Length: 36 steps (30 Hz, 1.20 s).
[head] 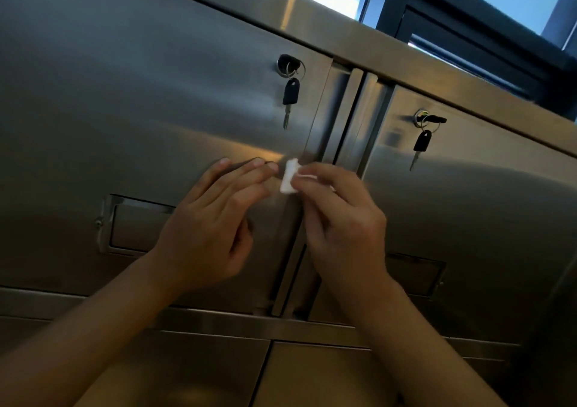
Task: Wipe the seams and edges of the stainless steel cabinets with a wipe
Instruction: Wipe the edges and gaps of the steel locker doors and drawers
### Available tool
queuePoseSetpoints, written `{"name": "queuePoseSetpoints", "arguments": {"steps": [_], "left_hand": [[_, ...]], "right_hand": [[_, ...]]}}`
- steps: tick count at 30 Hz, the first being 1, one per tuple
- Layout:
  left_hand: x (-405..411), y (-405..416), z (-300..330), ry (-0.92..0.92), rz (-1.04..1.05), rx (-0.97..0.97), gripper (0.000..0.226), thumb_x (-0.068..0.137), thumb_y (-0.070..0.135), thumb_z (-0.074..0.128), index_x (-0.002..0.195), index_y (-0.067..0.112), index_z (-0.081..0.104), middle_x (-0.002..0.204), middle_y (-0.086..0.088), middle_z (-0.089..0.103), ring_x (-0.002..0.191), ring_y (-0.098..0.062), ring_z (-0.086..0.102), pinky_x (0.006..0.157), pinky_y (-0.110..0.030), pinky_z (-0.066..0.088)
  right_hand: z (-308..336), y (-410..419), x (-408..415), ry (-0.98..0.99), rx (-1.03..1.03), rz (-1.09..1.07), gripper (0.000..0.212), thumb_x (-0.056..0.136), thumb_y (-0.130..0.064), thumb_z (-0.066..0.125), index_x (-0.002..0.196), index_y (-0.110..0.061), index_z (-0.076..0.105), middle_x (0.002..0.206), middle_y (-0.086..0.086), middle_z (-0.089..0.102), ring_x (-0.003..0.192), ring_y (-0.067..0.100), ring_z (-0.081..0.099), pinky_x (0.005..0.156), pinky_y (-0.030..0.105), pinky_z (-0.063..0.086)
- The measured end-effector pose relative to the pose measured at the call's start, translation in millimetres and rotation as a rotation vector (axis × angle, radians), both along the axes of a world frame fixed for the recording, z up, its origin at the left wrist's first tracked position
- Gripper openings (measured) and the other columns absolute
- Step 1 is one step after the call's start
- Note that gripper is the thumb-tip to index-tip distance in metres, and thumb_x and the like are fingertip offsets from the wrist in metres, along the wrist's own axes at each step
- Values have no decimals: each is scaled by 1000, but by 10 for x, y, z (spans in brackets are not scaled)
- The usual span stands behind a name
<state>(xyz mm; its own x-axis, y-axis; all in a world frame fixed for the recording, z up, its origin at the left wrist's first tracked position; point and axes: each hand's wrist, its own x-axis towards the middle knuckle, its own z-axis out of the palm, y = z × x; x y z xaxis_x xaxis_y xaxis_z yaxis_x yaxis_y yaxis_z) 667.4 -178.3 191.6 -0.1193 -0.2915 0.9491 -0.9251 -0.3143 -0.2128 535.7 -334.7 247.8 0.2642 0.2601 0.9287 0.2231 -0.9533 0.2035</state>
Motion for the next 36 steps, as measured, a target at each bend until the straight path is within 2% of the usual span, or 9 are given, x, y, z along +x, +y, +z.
{"name": "queuePoseSetpoints", "arguments": {"steps": [2,6,10,14,21,24,29,33,36], "left_hand": [[-3,2,4,6,-13,-14,66,83,-1,66,143,6,40,156,-18,44,152,-28,37,125,-55,27],[4,-4,6,-25,7,-13,53,93,7,57,143,5,40,155,-19,46,151,-30,39,124,-56,29],[1,-6,0,-19,36,15,47,96,11,52,142,6,42,154,-19,48,151,-30,38,125,-56,27],[-26,-5,3,-42,92,25,49,87,1,55,136,4,55,153,-19,51,149,-32,41,124,-57,28],[-28,-9,-1,-43,133,56,39,86,2,58,124,5,68,153,-18,51,149,-33,41,122,-60,29],[-35,1,13,-40,137,63,37,87,3,58,122,5,69,154,-17,50,149,-33,40,121,-61,29],[-34,6,9,-40,138,70,39,87,5,57,125,6,68,155,-17,48,150,-32,39,122,-60,28],[-28,13,10,-25,135,86,41,88,8,59,128,7,66,156,-16,47,151,-32,36,123,-59,27],[-35,16,17,-25,139,88,40,90,11,57,128,7,67,156,-17,48,151,-31,36,123,-58,27]], "right_hand": [[-121,41,123,43,-8,11,18,98,-3,67,114,0,73,127,17,65,120,24,62,100,34,55],[-477,37,189,58,-13,17,18,97,1,67,113,3,75,123,19,67,115,25,65,97,33,55],[-768,26,160,80,-8,2,19,99,3,58,105,5,76,117,20,68,109,27,67,94,31,56],[-1065,57,100,172,27,25,19,92,9,60,100,3,76,115,15,66,107,23,65,93,28,54],[-1501,61,42,300,62,29,23,82,9,63,97,-3,75,112,8,65,102,19,64,89,19,51],[-1521,86,19,324,74,33,26,87,1,53,99,-4,76,108,7,65,101,18,64,86,20,52],[-1400,125,-56,388,89,50,26,91,-5,51,101,-5,75,110,8,63,98,22,66,79,30,57],[-872,101,-254,218,80,83,19,95,-9,60,107,-4,74,118,10,64,106,16,64,91,24,56],[-468,27,-267,67,73,16,18,95,-3,65,111,-2,73,121,13,65,110,17,63,95,26,55]]}}
